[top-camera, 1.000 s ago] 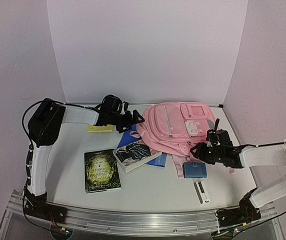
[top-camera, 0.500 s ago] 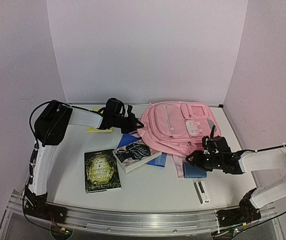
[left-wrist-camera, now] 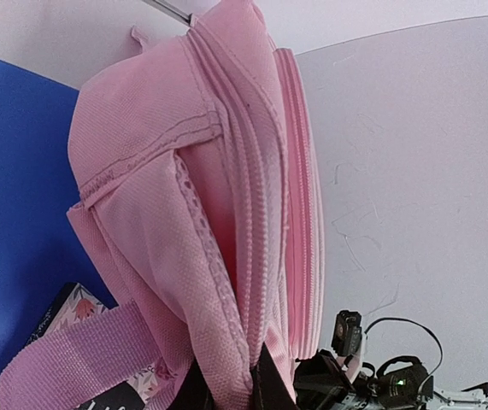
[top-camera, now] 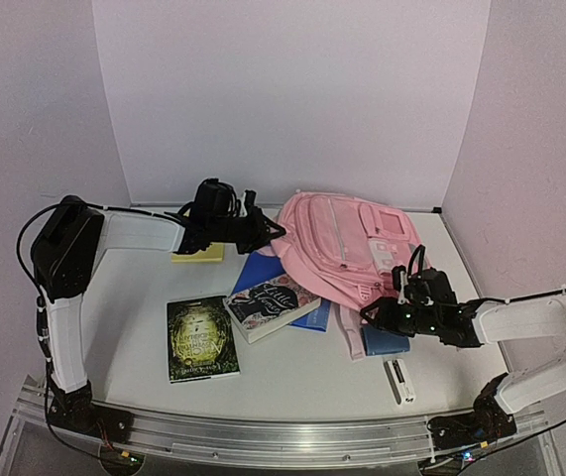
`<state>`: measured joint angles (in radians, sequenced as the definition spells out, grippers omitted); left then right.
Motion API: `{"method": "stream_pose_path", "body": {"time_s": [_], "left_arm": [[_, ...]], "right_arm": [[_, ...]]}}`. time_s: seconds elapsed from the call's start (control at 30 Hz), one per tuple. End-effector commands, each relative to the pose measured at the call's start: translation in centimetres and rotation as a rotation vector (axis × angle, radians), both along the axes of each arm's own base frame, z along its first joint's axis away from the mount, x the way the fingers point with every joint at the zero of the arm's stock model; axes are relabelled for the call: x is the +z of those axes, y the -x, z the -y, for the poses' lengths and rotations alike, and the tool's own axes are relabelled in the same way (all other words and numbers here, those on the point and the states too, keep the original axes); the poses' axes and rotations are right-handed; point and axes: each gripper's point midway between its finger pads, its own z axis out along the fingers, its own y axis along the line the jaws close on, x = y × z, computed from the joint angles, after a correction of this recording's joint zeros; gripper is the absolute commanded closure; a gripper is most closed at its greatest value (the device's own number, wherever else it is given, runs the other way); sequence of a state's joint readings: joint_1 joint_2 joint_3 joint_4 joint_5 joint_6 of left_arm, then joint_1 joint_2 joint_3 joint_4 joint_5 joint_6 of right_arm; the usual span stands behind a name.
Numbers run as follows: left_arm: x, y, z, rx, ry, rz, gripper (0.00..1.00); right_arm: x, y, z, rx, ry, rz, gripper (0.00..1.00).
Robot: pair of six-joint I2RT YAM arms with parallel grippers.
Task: Pack the student bag
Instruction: Unzip the student bag at the center of the board.
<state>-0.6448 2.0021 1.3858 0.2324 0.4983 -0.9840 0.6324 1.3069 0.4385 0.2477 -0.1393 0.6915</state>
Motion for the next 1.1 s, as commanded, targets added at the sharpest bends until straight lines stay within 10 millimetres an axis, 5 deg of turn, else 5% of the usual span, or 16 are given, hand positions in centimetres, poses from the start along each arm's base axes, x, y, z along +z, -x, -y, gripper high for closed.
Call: {"method": "stream_pose_path", "body": {"time_s": [0.0, 0.33, 0.5, 0.83, 1.07], "left_arm": [[8.0, 0.6, 0.5, -0.014, 0.139, 0.150, 1.00], [10.7, 0.4, 0.2, 0.018, 0.163, 0.196, 1.00], [10.6, 0.8, 0.2, 0.002, 0.158, 0.191, 1.00], [10.2, 1.1, 0.3, -0.009, 0.142, 0.178, 1.00], [10.4, 1.2, 0.1, -0.006, 0.131, 0.183, 1.00]], "right_arm": [[2.4, 0.4, -2.0, 0.083, -0.054, 0.086, 0.59], [0.6, 0.4, -0.9, -0.046, -0.027, 0.050, 0.70], [-0.4, -0.8, 0.7, -0.180, 0.005, 0.044, 0.66], [-0.2, -2.5, 0.3, -0.225, -0.028, 0.110, 0.66], [-2.7, -2.5, 1.4, -0.294, 0.024, 0.060, 0.66]]}}
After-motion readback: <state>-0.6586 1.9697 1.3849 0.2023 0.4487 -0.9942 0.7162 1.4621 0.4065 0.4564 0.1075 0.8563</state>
